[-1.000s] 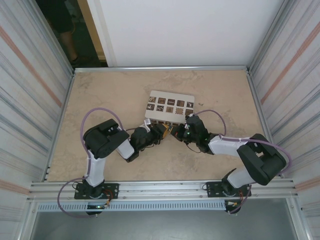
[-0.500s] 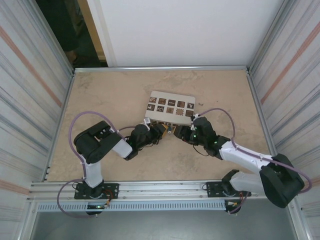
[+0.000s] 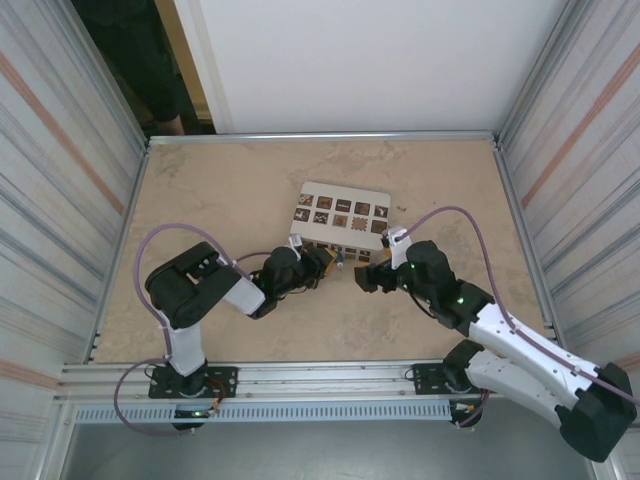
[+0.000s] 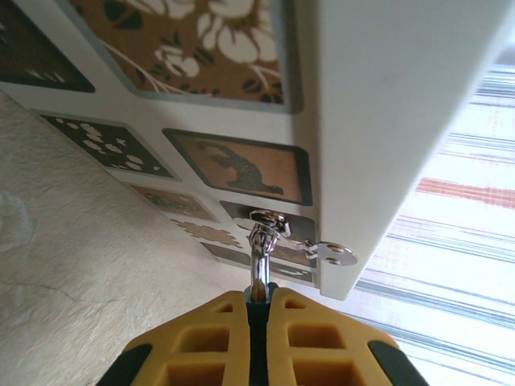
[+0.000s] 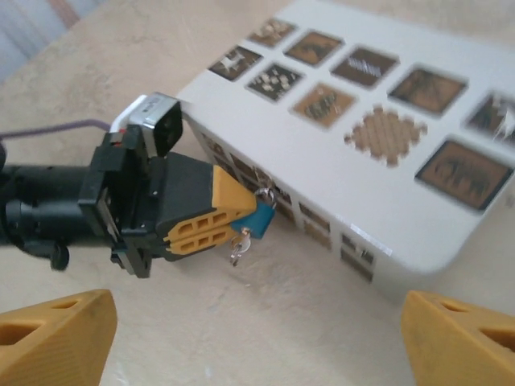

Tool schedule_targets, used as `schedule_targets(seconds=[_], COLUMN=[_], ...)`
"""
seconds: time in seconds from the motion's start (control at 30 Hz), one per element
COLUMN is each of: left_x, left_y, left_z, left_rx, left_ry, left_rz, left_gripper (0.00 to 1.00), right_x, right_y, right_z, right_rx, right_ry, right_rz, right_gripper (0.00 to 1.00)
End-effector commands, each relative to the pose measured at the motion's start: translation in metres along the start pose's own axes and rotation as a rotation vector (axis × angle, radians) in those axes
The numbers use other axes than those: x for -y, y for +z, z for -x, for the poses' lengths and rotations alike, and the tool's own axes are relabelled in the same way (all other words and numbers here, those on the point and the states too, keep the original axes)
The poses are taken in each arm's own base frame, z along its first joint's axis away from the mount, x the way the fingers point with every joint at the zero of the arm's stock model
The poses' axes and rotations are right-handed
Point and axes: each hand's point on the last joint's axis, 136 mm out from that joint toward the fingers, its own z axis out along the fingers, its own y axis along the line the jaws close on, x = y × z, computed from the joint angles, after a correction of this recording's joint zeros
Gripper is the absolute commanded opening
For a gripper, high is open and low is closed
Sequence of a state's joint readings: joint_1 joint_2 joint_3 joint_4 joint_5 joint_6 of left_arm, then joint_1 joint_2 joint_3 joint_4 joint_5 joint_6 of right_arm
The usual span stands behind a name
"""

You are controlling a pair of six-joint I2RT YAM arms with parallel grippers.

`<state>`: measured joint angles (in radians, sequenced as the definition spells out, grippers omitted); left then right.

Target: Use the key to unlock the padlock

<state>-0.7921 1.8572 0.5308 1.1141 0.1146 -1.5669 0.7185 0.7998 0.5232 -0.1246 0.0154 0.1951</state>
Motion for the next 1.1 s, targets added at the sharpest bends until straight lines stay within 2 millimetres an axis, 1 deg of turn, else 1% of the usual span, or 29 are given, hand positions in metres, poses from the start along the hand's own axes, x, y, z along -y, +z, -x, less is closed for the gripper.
schedule_targets(seconds=[0.0, 0.1, 0.17, 0.23, 0.33, 0.5, 0.6, 0.73, 0.93, 1.07], left_x=[0.017, 0.017, 0.017, 0.018, 0.018, 0.017, 0.017, 0.017, 0.017, 0.017], left_y=[-0.002, -0.002, -0.002, -0.002, -0.001, -0.001, -0.001, 0.0, 0.0, 0.0], left_z=[0.001, 0.0, 0.0, 0.0, 0.0, 0.0, 0.0, -0.001, -0.002, -0.001], left_rx=[-0.003, -0.004, -0.005, -0.006, -0.011, -0.011, -0.011, -0.015, -0.017, -0.016], left_ry=[0.02, 0.021, 0.021, 0.02, 0.018, 0.016, 0.014, 0.013, 0.011, 0.009], left_rz=[-0.031, -0.025, -0.025, -0.026, -0.025, -0.021, -0.021, -0.021, -0.022, -0.02], left_gripper=[0.01, 0.01, 0.01, 0.01, 0.01, 0.01, 0.01, 0.01, 0.01, 0.01], right_x=[-0.004, -0.01, -0.012, -0.011, -0.008, -0.004, -0.007, -0.013, -0.02, -0.026], right_y=[-0.009, -0.011, -0.011, -0.01, -0.007, -0.001, 0.006, 0.018, 0.041, 0.053], right_z=[0.002, 0.001, -0.004, -0.011, -0.016, -0.02, -0.023, -0.027, -0.042, -0.047], right_rx=[0.035, 0.092, 0.095, 0.069, 0.032, -0.009, -0.021, -0.012, -0.034, -0.031], right_ry=[-0.36, -0.465, -0.556, -0.675, -0.792, -0.951, -1.023, -1.061, -1.064, -1.027], right_rz=[-0.008, 0.004, -0.013, -0.054, -0.115, -0.199, -0.223, -0.209, -0.138, -0.062], right_gripper=[0.93, 0.93, 0.93, 0.94, 0.94, 0.92, 0.92, 0.92, 0.91, 0.87])
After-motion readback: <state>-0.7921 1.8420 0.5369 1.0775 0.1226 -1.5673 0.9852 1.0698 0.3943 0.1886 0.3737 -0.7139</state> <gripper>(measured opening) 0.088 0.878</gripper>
